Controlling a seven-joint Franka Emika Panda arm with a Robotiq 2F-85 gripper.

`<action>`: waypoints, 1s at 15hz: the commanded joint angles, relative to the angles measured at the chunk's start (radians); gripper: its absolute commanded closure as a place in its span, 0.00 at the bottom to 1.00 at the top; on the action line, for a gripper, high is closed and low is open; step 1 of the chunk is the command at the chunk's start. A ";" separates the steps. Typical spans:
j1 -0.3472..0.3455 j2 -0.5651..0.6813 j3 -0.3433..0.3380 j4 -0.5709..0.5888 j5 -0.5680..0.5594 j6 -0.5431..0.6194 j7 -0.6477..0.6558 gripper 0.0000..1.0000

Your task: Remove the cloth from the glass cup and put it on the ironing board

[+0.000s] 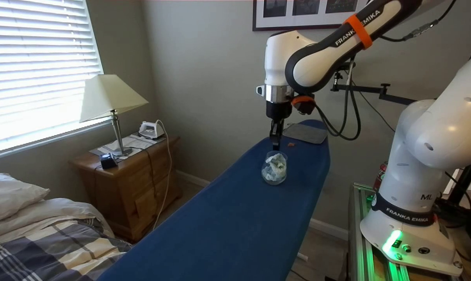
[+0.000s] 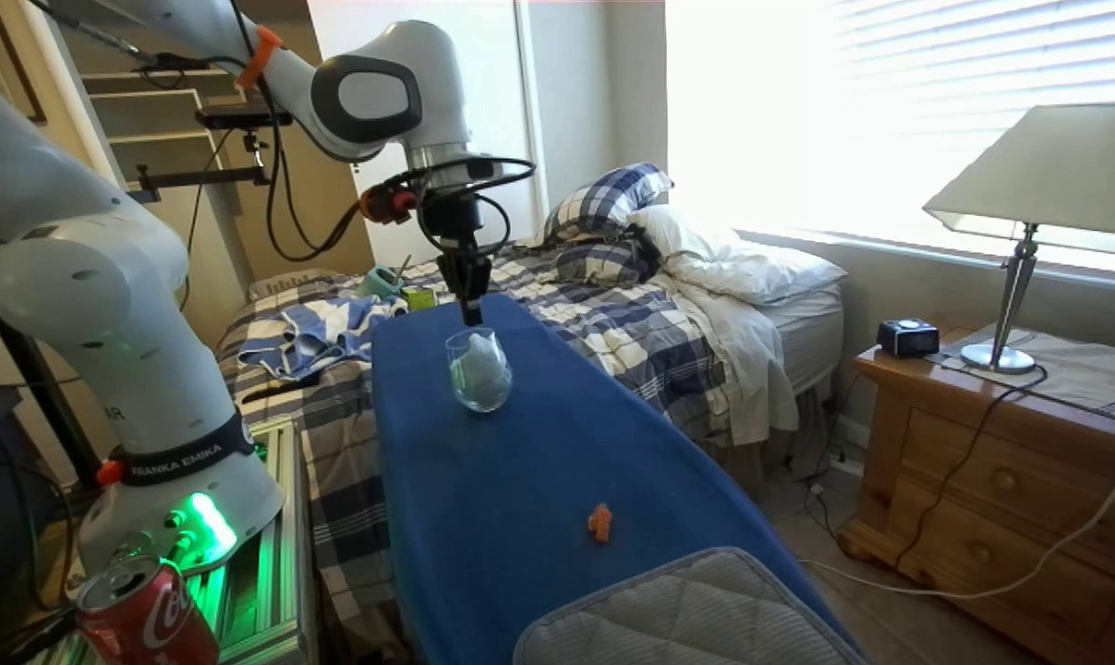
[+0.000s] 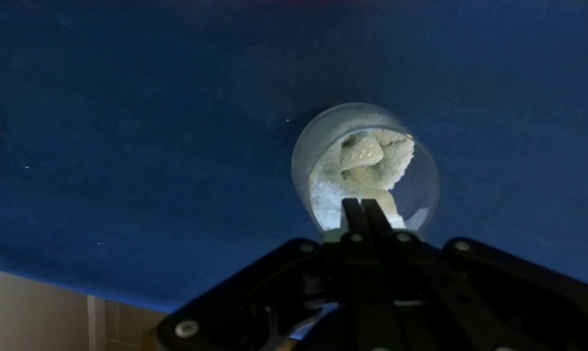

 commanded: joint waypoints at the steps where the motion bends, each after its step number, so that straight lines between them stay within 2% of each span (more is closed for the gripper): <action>1: 0.019 0.004 -0.027 -0.004 -0.001 0.035 -0.060 0.96; 3: 0.023 0.011 -0.032 -0.006 0.001 0.044 -0.084 0.95; 5: 0.028 0.018 -0.037 -0.006 0.005 0.053 -0.104 0.82; 9: 0.038 0.028 -0.043 -0.006 0.011 0.060 -0.134 0.87; 13: 0.049 0.046 -0.047 -0.006 0.015 0.062 -0.155 0.88; 15: 0.052 0.053 -0.047 -0.006 0.016 0.062 -0.163 0.81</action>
